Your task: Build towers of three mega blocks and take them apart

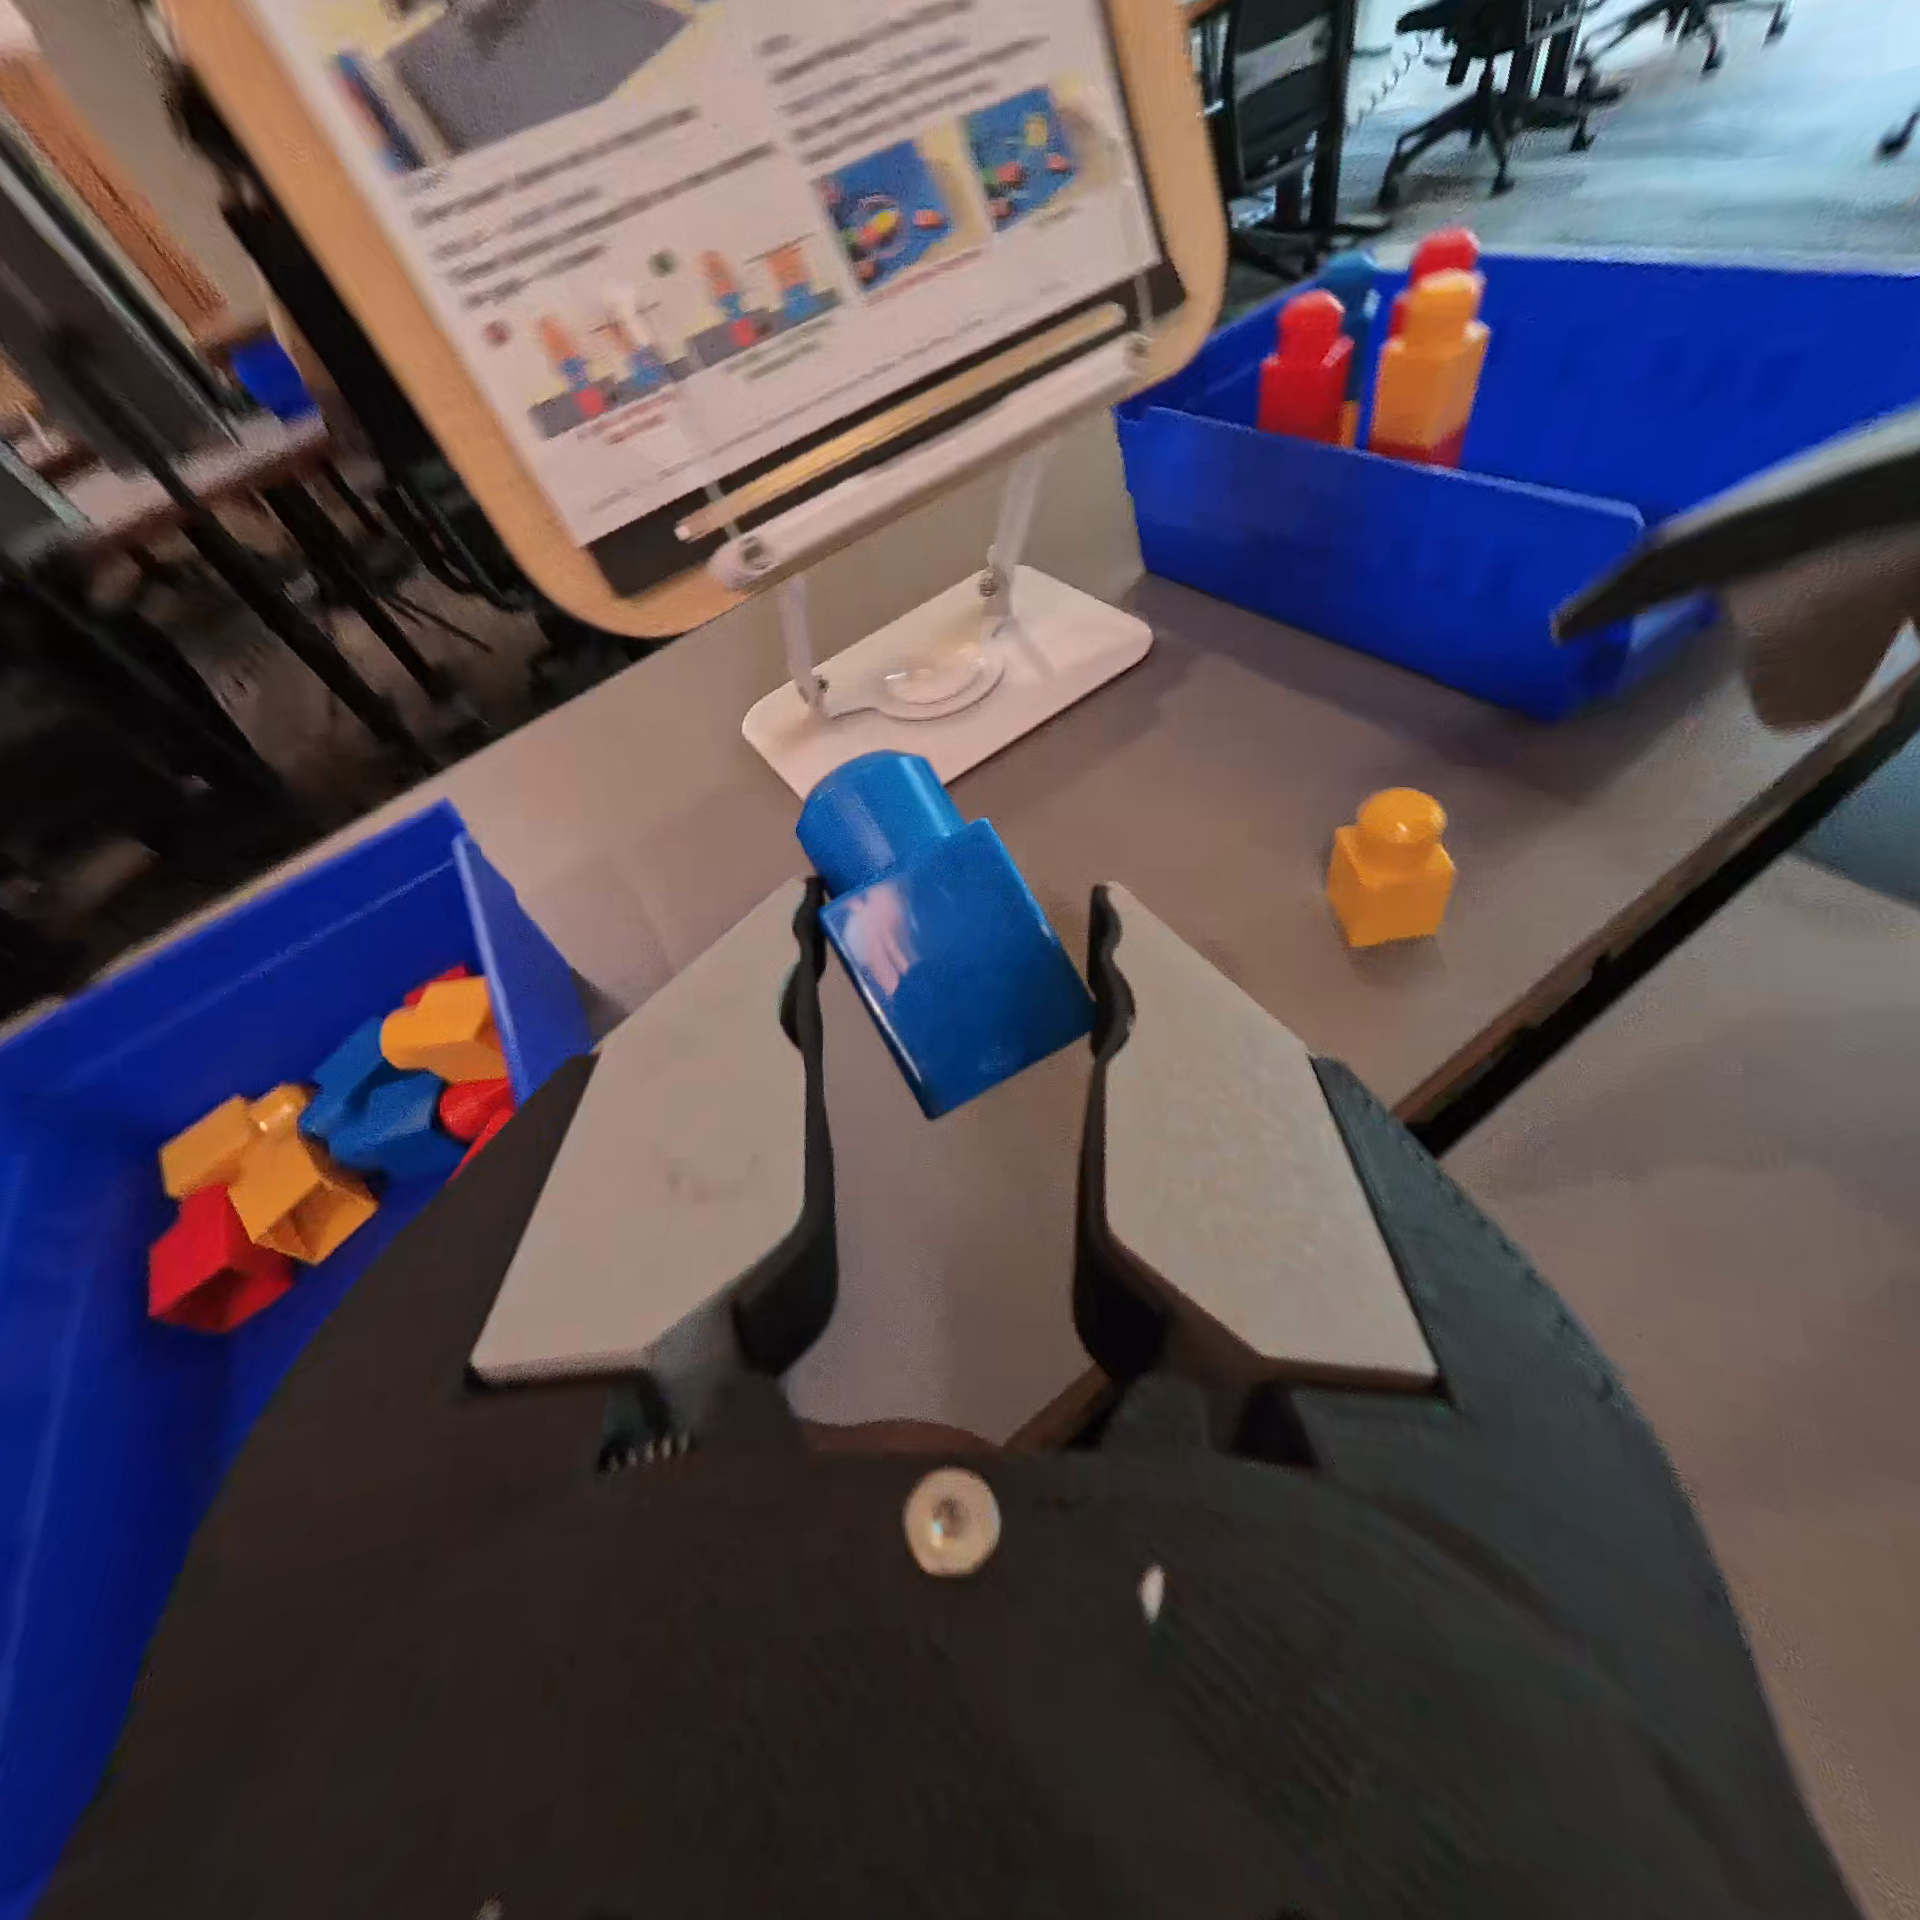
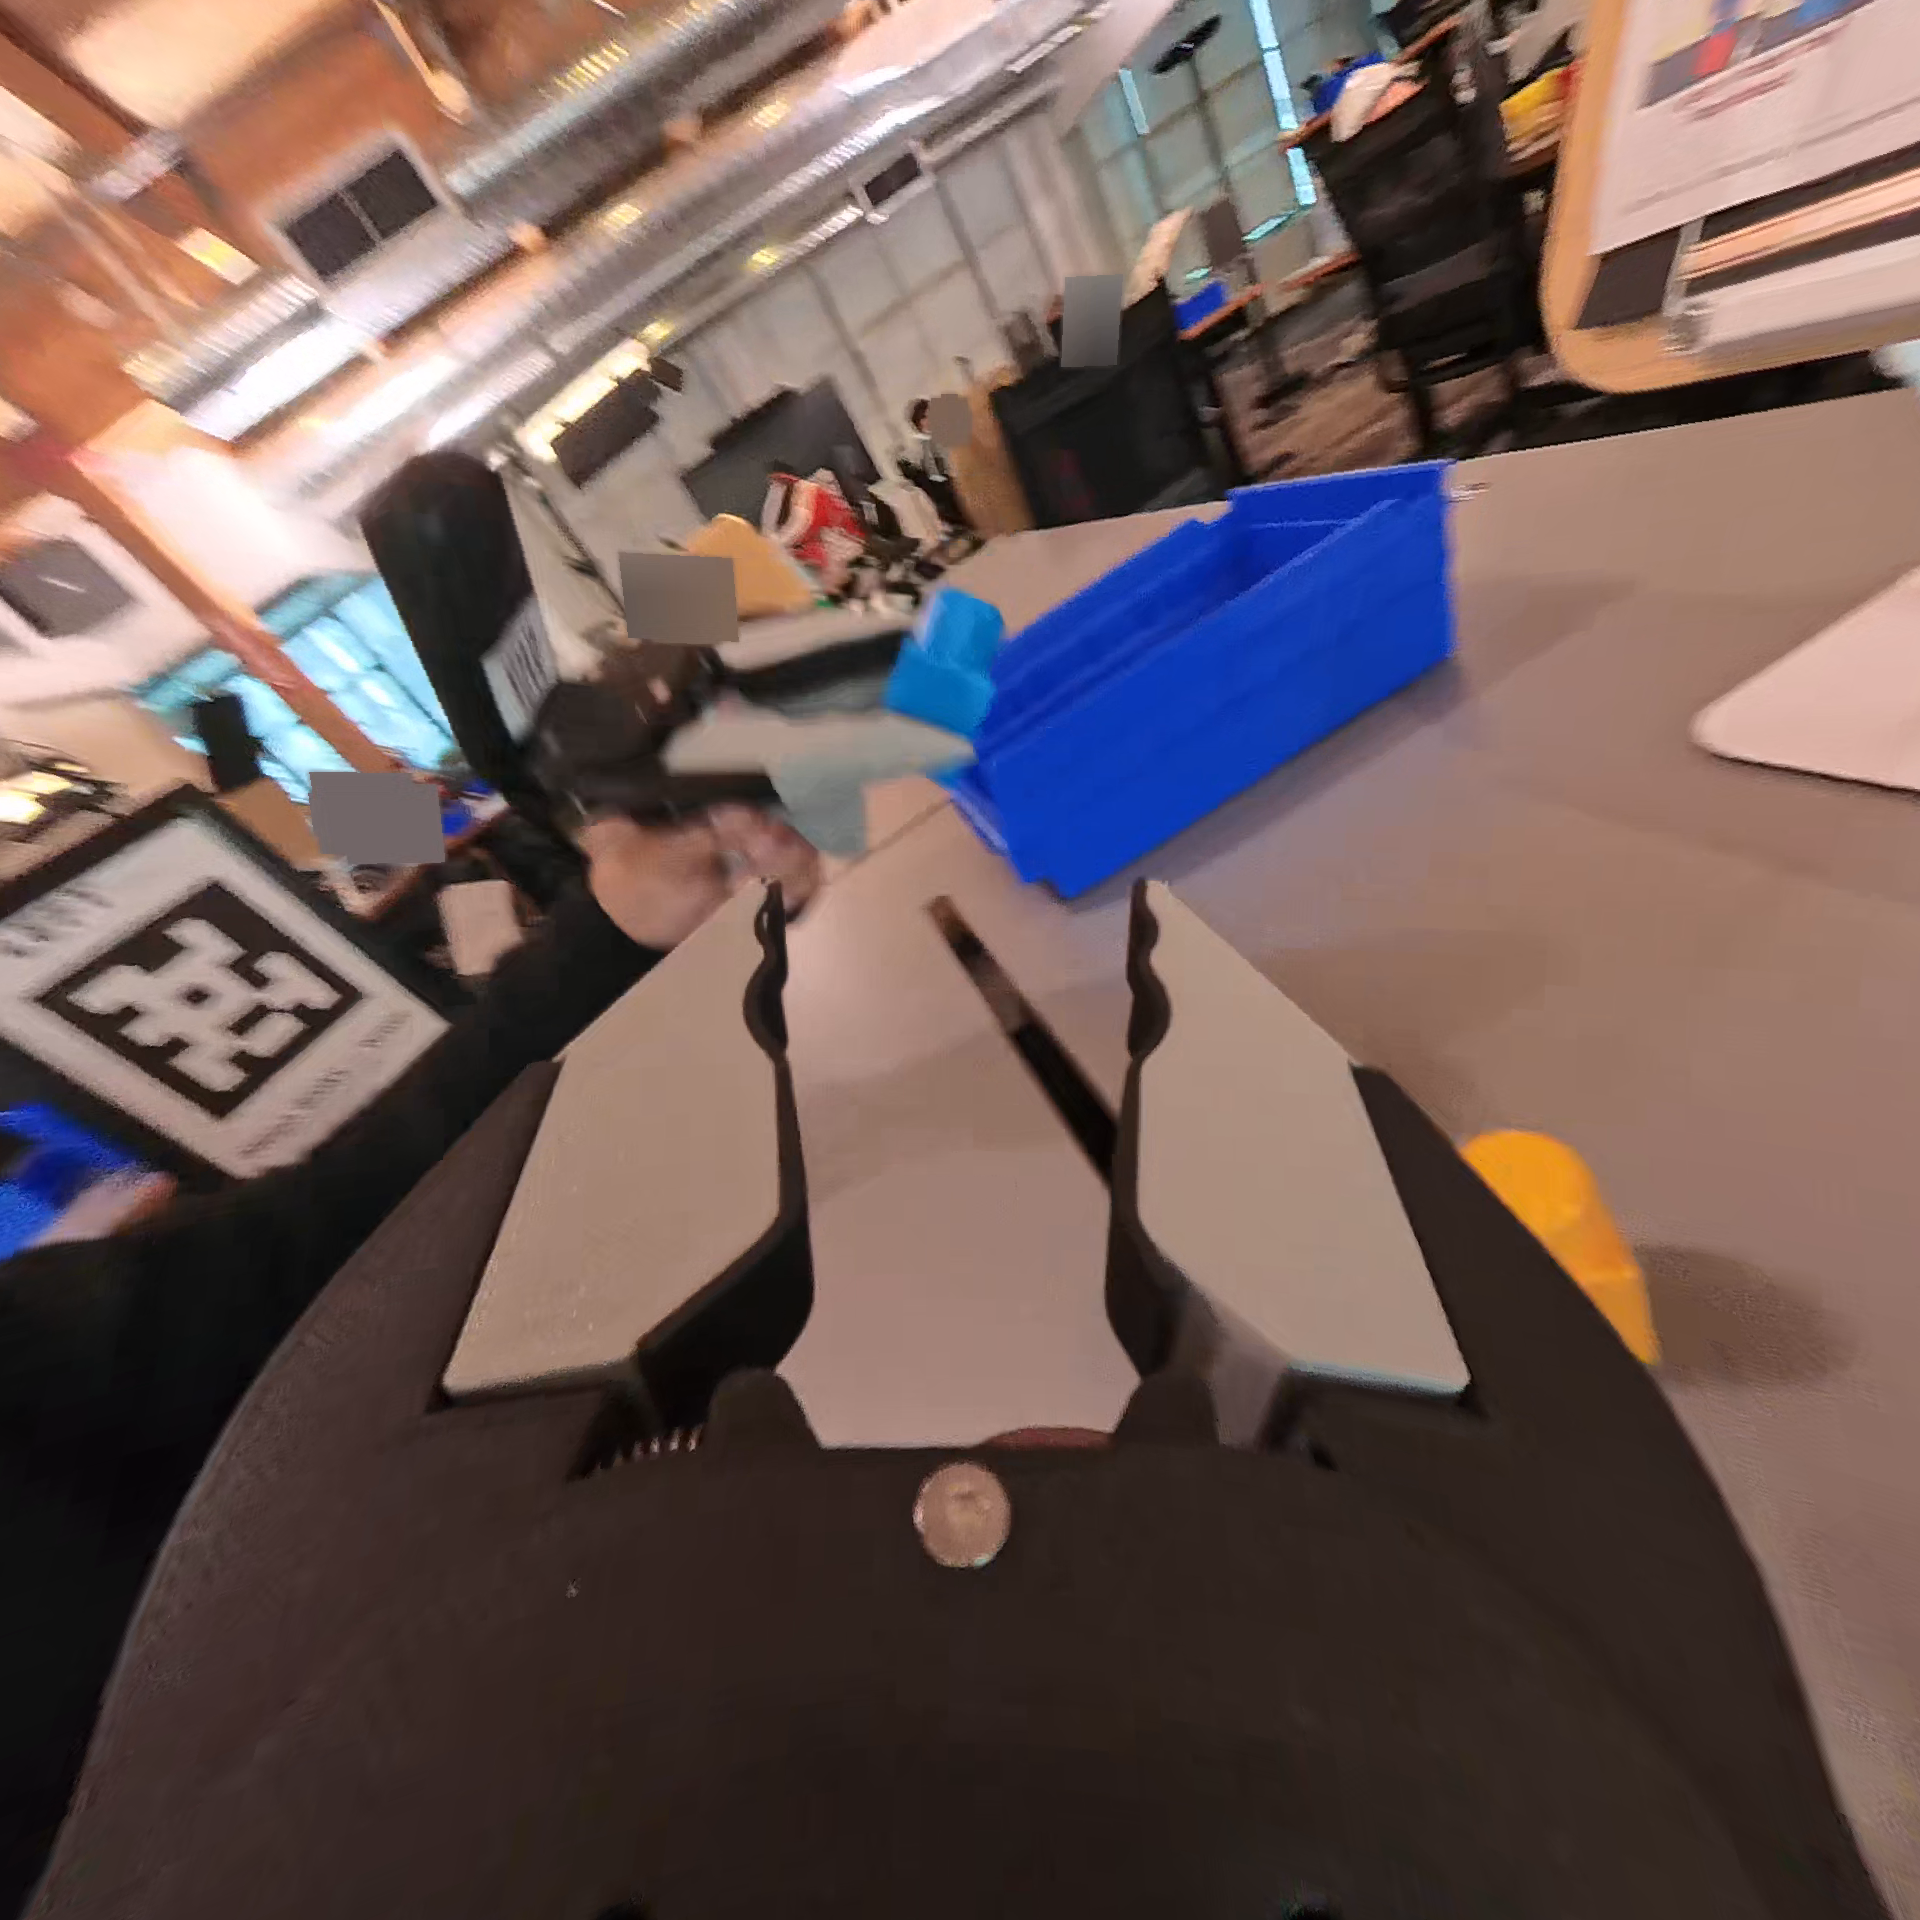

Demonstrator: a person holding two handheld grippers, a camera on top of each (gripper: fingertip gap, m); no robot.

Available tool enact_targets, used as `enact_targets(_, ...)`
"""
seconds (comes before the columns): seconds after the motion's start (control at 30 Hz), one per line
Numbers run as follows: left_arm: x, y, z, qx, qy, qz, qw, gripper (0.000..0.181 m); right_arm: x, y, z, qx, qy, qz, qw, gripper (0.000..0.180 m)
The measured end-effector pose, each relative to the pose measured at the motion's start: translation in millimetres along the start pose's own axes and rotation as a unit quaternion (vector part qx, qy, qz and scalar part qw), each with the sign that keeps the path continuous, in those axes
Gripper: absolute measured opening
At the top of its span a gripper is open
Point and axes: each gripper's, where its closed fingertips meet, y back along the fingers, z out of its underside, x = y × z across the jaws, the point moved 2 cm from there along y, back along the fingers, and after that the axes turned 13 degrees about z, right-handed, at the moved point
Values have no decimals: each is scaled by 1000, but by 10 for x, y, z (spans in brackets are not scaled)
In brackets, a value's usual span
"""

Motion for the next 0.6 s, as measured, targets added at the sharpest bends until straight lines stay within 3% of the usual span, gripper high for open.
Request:
enact_targets(0.03,195,-57,18,-3,-38,-10,999,50,-59,35,-20,-2,-11,-15,1000,64)
enact_targets(0.13,721,-257,55,4,-109,-14,994,49,-22,49,67,-30,-1,12,999,68)
enact_targets(0.17,890,-316,58,14,-113,1,993,35,28,33,125,-46,5,29,998,71)
enact_targets(0.27,1200,-472,72,27,-101,30,994,35,72,-19,296,-91,4,32,995,79)
enact_targets(0.47,1283,-730,141,21,-81,57,995,35,232,-186,567,-139,-32,15,990,78)
enact_targets(0.6,1415,-733,91,28,-140,64,988,35,218,-175,627,-162,-41,-15,986,66)
